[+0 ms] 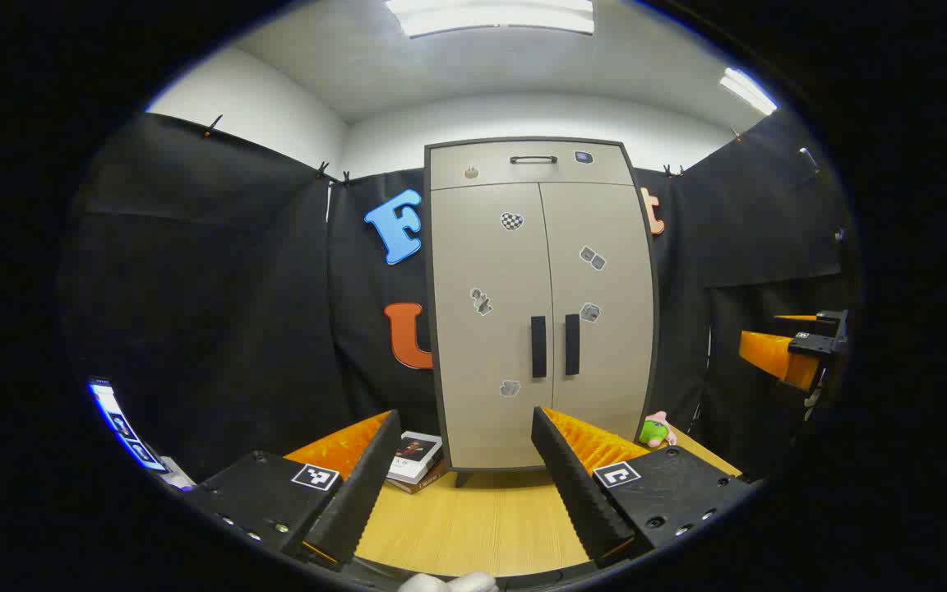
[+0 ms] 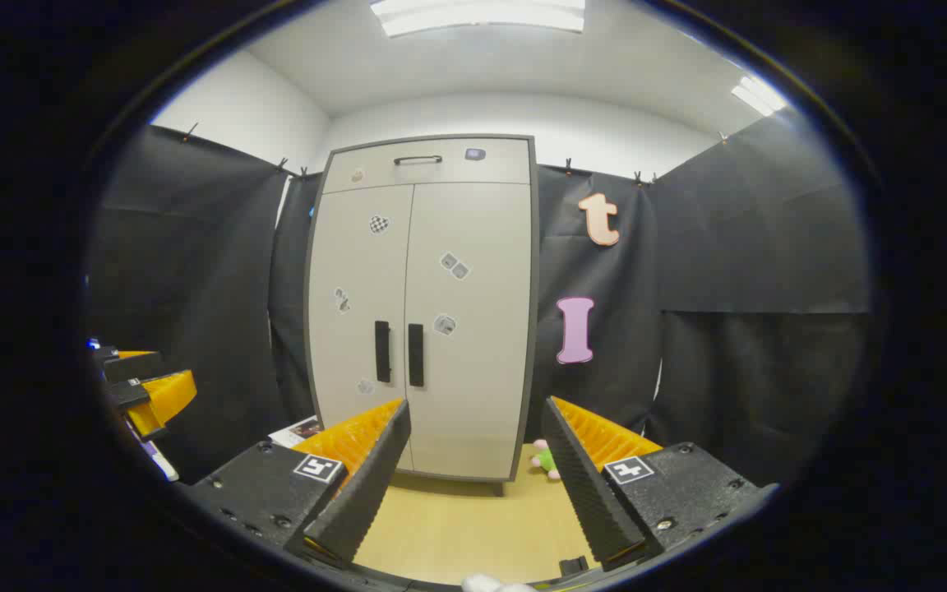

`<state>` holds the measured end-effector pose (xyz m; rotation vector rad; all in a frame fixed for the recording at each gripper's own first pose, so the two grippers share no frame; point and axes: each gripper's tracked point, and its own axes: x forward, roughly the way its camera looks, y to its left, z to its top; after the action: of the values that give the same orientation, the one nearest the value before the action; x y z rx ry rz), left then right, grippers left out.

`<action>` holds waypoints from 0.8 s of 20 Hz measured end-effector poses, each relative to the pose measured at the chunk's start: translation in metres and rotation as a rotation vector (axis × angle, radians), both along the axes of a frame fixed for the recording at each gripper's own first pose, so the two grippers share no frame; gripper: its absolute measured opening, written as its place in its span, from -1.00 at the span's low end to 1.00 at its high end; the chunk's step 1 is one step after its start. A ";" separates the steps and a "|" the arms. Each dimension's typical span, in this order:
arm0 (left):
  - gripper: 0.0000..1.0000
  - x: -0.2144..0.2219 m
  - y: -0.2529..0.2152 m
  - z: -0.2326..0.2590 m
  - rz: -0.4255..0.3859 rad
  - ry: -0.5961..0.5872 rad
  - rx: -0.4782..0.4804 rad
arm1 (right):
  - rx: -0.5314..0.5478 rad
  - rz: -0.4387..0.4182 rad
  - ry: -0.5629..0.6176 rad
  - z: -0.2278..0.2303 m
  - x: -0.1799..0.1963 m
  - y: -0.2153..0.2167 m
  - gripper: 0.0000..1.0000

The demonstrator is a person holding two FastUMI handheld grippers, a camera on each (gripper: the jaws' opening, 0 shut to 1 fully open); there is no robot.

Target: Open the right door of the double-door shoe cabinet with the right hand, and open the left door with the left hand.

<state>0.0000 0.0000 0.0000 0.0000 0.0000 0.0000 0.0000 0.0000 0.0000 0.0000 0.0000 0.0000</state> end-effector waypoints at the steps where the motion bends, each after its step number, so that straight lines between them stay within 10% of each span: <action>1: 0.93 0.000 0.001 0.000 0.001 -0.001 0.000 | 0.000 0.004 0.001 0.000 0.000 0.001 1.00; 16: 0.93 -0.021 -0.004 -0.006 0.016 0.008 0.001 | 0.009 0.012 -0.002 -0.001 0.001 -0.003 1.00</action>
<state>-0.0213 -0.0043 -0.0059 0.0010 0.0078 0.0159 0.0010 -0.0030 -0.0011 0.0093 -0.0016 0.0123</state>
